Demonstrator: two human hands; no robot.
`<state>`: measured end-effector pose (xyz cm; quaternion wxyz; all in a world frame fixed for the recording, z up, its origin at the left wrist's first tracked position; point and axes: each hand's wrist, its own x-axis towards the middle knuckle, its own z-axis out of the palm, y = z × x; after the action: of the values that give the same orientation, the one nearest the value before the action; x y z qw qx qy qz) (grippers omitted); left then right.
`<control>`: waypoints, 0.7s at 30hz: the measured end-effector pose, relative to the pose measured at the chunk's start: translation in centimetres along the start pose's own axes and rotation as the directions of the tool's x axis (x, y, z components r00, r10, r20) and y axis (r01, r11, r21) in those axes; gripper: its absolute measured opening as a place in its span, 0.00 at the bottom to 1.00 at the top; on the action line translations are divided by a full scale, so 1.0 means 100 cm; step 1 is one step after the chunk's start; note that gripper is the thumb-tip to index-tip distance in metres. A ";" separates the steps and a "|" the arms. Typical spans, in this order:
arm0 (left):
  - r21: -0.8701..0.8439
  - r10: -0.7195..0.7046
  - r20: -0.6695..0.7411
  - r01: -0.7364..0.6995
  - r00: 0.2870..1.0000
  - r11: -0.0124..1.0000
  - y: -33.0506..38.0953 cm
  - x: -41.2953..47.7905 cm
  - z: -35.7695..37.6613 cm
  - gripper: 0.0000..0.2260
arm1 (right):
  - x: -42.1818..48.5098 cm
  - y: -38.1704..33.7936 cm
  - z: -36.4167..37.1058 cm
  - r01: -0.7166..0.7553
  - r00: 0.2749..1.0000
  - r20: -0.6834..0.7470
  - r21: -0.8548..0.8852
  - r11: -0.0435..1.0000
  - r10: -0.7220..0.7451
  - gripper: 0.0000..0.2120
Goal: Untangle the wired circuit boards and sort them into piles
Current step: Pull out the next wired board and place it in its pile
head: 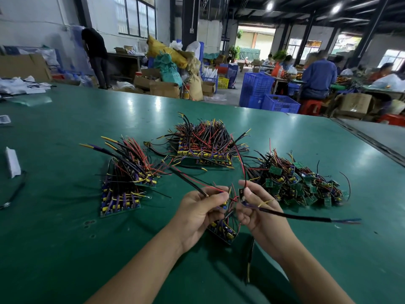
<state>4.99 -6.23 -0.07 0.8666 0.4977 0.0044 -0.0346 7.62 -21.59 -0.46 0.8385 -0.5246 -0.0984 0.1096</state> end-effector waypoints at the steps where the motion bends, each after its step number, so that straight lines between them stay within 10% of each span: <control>1: 0.050 0.015 -0.018 -0.014 1.000 0.999 -0.001 0.000 0.001 0.07 | 0.001 0.000 -0.002 -0.011 0.999 -0.046 -0.040 0.999 0.009 0.11; 7: 0.419 0.178 -0.098 -0.122 0.979 0.900 -0.008 -0.001 0.001 0.09 | 0.001 0.004 -0.006 -0.164 0.976 -0.180 -0.257 0.952 0.119 0.10; 21: 0.376 0.106 -0.048 -0.080 0.993 0.923 -0.010 -0.002 0.006 0.05 | -0.005 0.010 0.005 -0.025 0.981 -0.187 -0.365 0.931 -0.047 0.10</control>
<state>4.72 -7.18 -0.62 0.7560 0.6541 0.0034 0.0231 6.88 -20.89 -1.21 0.7323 -0.6791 -0.0386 0.0336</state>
